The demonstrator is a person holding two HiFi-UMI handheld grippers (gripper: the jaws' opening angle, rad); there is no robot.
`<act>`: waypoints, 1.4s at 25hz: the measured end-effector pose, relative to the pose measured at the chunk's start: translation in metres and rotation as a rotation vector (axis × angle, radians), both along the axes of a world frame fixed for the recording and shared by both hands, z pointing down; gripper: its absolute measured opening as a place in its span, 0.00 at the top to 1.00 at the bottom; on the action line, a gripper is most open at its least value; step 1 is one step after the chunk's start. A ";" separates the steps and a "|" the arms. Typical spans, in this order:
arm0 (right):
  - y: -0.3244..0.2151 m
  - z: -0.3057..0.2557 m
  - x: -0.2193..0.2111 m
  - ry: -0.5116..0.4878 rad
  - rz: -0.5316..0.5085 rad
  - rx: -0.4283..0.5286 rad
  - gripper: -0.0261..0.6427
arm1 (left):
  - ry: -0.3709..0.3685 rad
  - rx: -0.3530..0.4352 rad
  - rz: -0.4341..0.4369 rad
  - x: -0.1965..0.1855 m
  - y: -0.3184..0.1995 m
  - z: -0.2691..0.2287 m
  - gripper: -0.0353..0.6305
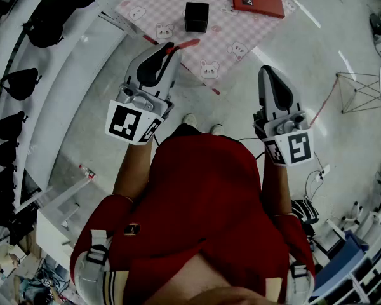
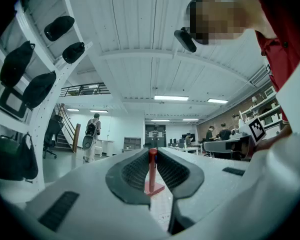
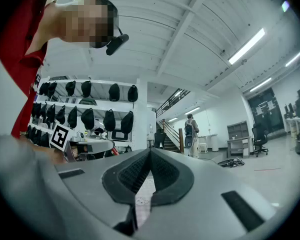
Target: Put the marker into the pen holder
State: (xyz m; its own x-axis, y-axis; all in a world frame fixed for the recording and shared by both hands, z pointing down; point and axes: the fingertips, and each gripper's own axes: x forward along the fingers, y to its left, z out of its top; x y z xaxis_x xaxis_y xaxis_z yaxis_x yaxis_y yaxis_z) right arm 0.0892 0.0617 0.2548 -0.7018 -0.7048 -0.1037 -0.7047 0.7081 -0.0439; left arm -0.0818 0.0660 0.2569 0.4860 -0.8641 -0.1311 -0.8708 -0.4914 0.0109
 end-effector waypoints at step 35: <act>-0.007 0.010 0.139 -0.089 -0.043 -0.023 0.96 | -0.107 -0.028 -0.143 0.091 -0.026 -0.003 0.86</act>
